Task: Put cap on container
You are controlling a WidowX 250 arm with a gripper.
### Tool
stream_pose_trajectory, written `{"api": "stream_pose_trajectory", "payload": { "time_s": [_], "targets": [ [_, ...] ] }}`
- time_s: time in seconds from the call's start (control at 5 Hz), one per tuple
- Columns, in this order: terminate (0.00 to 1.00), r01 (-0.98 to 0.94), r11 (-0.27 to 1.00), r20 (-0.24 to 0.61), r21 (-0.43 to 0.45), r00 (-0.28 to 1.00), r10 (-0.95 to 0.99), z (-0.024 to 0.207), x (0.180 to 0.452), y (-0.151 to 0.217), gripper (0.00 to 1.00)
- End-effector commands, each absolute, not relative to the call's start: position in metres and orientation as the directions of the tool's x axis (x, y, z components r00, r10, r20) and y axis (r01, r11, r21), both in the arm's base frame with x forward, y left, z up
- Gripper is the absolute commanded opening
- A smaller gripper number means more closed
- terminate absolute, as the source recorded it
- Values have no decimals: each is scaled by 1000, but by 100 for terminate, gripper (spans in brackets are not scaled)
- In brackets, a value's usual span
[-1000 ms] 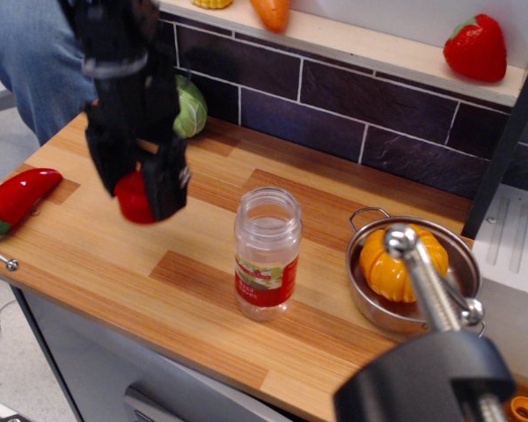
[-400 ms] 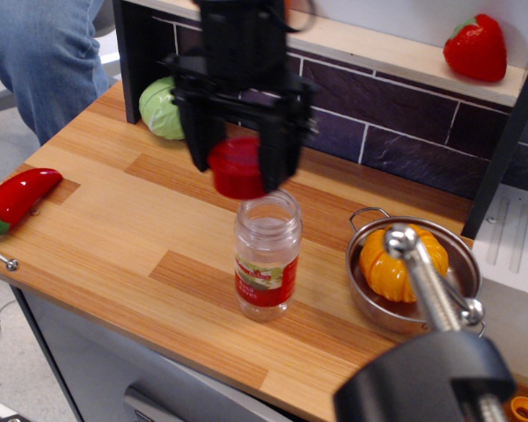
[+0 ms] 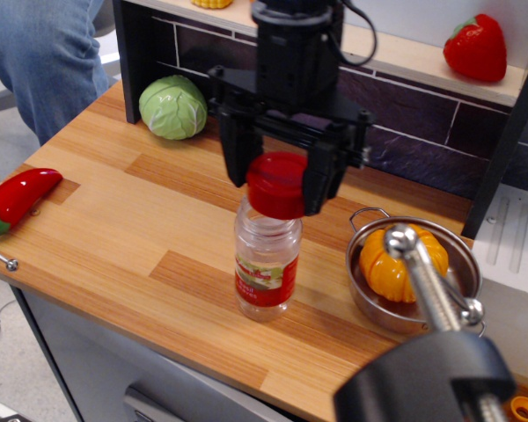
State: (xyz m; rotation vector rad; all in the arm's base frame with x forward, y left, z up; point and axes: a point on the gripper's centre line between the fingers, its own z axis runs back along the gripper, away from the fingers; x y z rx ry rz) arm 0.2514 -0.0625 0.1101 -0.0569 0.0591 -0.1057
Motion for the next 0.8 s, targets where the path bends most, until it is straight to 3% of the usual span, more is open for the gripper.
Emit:
{"api": "stream_pose_trajectory", "payload": {
  "time_s": [0.0, 0.4, 0.6],
  "targets": [
    [0, 113, 993, -7, -22, 994, -113, 113, 256, -57, 0],
    [0, 158, 987, -8, 0, 987, -158, 94, 245, -41, 0],
    [100, 167, 985, 10, -40, 986, -166, 87, 243, -41, 0]
  ]
}}
